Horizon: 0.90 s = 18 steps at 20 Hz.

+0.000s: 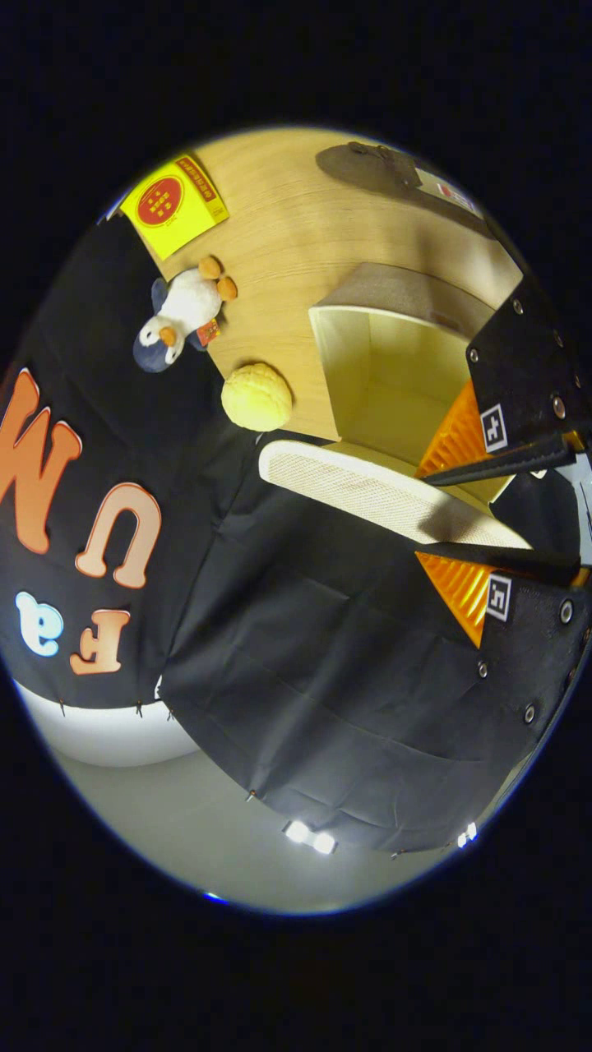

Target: Open the storage box then place both shoes into the box .Put the left shoe in first, then the right shoe, with the right side of both shoes facing outward in a uniform manner.

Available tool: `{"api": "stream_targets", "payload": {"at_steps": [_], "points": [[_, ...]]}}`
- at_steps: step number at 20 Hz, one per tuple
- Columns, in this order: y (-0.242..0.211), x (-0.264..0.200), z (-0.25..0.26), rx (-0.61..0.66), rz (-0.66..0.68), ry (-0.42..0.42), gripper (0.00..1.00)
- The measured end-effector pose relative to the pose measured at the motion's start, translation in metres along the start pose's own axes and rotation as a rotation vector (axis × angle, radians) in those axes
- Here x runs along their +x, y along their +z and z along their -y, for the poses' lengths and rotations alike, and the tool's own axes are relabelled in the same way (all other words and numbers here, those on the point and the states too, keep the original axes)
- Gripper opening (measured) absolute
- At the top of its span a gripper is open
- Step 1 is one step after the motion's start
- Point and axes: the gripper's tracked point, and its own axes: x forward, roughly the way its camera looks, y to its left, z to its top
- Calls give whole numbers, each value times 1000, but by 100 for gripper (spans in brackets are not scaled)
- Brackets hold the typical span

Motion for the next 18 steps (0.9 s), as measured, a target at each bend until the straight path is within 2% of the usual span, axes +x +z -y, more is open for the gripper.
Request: {"api": "stream_targets", "payload": {"at_steps": [3,8,12,15,18], "points": [[2,16,-20,13,-24,16,27],[11,54,-59,-50,-35,31,18],[-2,97,-85,-93,-80,46,18],[-26,131,-97,-170,-130,37,18],[-51,157,-109,-181,-190,24,19]]}}
